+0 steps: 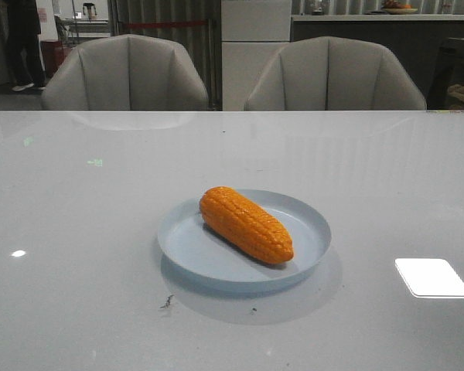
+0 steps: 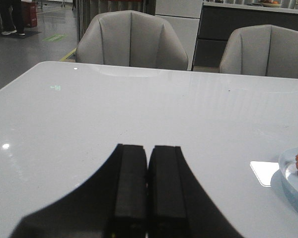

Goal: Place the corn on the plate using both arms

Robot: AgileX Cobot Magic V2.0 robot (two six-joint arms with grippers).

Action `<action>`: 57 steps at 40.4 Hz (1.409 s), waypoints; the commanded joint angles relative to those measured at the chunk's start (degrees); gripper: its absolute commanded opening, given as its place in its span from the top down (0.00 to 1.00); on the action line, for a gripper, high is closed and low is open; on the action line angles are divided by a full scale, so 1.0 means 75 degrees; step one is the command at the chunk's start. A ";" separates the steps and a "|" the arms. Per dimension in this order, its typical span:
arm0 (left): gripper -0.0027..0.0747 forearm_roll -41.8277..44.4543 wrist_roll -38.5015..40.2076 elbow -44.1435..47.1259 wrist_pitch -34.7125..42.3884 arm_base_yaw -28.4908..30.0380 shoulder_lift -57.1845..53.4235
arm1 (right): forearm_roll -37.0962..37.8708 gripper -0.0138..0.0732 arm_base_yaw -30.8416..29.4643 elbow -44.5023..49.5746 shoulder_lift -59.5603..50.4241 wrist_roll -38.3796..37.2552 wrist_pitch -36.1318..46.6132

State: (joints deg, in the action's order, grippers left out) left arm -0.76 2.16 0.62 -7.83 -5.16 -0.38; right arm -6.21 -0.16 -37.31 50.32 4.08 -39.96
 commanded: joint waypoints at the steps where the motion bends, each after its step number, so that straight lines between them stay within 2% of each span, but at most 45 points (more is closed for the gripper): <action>1: 0.84 0.0001 0.0077 0.0290 0.0717 -0.0040 -0.0144 | -0.0060 0.20 -0.0041 -0.0186 -0.0081 -0.0011 0.0487; 28: 0.85 0.0001 0.0077 0.0290 0.0717 -0.0040 -0.0144 | 0.0089 0.22 0.0004 -0.0186 -0.0114 -0.0011 0.0744; 33: 0.84 0.0001 0.0077 0.0290 0.0717 -0.0040 -0.0144 | -0.0060 0.35 0.0004 -0.0186 -0.0520 -0.0011 0.0726; 43: 0.84 0.0001 0.0077 0.0290 0.0717 -0.0040 -0.0144 | -0.0062 0.81 0.0011 0.0104 -0.1888 -0.0011 0.1382; 48: 0.85 0.0001 0.0077 0.0290 0.0717 -0.0040 -0.0144 | -0.0062 0.80 0.0064 0.0736 -0.2809 -0.0011 0.2181; 57: 0.85 0.0001 0.0077 0.0290 0.0717 -0.0040 -0.0144 | -0.0062 0.80 0.0546 0.2801 -0.4647 -0.0011 0.4899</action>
State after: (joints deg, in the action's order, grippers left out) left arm -0.76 2.16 0.62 -7.76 -5.16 -0.38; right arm -6.37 2.98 -19.40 18.97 4.08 -14.92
